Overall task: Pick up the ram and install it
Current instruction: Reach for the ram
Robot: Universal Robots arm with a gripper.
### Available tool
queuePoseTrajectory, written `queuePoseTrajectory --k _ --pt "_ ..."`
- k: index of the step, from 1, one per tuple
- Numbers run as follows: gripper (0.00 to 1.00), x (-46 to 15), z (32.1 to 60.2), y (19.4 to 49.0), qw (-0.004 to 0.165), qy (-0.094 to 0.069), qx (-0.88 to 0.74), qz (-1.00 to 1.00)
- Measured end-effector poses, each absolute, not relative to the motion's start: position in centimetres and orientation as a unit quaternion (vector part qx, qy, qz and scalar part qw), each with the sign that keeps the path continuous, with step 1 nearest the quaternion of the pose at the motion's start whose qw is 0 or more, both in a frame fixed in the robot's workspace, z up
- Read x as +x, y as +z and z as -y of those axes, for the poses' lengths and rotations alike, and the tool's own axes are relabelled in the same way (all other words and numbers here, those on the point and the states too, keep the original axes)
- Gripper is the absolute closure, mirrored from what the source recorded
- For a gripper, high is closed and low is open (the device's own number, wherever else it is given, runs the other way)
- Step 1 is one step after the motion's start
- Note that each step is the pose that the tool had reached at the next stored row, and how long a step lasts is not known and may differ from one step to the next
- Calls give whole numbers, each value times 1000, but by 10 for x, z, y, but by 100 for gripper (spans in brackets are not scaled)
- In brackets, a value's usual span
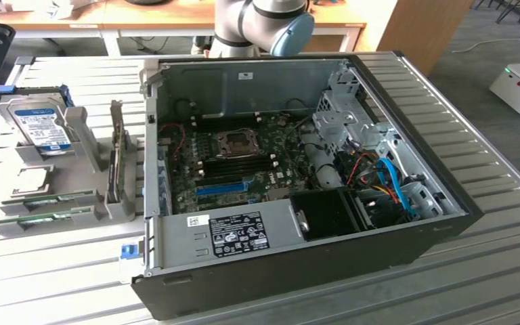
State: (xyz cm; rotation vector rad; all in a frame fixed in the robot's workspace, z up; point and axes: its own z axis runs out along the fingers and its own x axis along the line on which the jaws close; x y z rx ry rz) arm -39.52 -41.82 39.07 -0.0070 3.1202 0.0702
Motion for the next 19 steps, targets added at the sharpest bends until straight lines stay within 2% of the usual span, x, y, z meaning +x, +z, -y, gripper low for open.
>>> queuePoseTrajectory --k 19 --pt "89 -395 437 391 10 22 -2 -1000"
